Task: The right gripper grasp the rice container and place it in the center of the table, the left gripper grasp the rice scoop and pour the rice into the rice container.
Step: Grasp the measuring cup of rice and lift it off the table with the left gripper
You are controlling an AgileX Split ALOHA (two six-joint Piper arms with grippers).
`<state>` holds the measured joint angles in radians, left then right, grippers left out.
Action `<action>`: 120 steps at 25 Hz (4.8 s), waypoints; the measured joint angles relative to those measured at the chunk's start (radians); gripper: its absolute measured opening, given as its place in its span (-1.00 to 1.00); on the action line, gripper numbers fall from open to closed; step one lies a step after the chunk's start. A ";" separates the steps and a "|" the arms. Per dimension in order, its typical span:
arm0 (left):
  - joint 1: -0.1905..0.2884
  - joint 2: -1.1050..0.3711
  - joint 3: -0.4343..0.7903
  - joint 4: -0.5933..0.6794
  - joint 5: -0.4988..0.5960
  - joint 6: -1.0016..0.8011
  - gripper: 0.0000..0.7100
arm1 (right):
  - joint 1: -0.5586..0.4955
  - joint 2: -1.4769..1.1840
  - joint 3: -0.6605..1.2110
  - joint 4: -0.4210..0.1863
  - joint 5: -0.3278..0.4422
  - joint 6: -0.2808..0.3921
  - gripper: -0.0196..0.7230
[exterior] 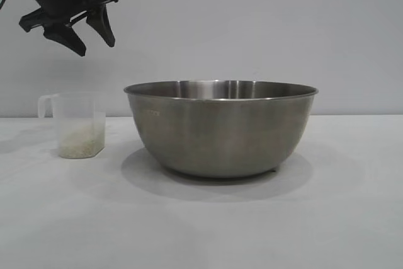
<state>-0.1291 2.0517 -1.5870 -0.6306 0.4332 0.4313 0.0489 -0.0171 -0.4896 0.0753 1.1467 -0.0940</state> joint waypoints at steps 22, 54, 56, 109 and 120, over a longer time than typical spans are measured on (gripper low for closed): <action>0.000 -0.401 0.002 0.408 0.579 -0.271 0.06 | 0.000 0.000 0.000 0.000 0.000 0.001 0.53; -0.163 -0.883 1.188 0.020 -0.586 0.072 0.06 | 0.000 0.000 0.000 0.000 0.000 0.001 0.53; -0.243 -0.885 1.241 0.020 -0.709 0.074 0.06 | 0.000 0.000 0.000 0.000 0.000 0.001 0.53; -0.167 -0.088 1.195 0.418 -1.570 -0.324 -0.45 | 0.000 0.000 0.000 0.000 0.000 0.001 0.53; -0.096 -0.078 1.195 0.623 -1.570 -0.370 -0.32 | 0.000 0.000 0.000 0.000 0.000 0.001 0.53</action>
<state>-0.2255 1.9741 -0.3921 -0.0080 -1.1369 0.0610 0.0489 -0.0171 -0.4896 0.0753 1.1463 -0.0930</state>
